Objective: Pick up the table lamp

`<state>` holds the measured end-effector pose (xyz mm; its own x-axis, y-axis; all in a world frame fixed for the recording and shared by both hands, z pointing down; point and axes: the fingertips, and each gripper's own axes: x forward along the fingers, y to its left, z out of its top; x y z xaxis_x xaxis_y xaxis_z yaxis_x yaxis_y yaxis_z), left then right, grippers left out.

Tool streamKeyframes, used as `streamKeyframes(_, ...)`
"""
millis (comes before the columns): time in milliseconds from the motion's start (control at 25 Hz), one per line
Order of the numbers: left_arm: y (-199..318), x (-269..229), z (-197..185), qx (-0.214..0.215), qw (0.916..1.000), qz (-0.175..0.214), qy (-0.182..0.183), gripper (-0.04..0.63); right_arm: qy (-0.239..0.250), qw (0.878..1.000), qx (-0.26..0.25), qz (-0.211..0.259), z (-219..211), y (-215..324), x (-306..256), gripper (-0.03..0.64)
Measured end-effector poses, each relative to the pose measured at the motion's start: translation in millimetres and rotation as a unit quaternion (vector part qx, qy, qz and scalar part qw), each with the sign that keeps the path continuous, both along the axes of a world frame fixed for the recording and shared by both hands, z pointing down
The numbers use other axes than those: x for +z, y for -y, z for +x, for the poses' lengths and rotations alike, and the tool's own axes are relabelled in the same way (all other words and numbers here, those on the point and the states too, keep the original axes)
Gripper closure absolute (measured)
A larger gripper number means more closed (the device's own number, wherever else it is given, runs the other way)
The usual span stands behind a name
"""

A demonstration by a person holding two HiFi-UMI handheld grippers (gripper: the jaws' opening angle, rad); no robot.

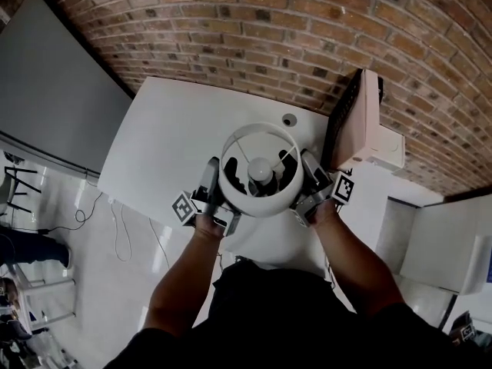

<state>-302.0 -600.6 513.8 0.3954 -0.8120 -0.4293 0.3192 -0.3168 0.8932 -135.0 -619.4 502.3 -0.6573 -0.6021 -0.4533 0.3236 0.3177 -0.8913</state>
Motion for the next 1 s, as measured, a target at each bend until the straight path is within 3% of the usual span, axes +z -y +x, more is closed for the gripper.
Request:
streamKeyframes(360,-27.2,-59.3,8.1,0.02,0.9989,0.041,-0.008,0.183,0.001,1.0,0.021,0.01,8.2,-20.3,-43.8,0.117)
streamKeyframes(1000,-98.2,-105.6,21.1,0.041,0.998,0.048,-0.01,0.183,-0.011,0.998,0.053,0.005,24.7,-101.7,-92.2,0.158)
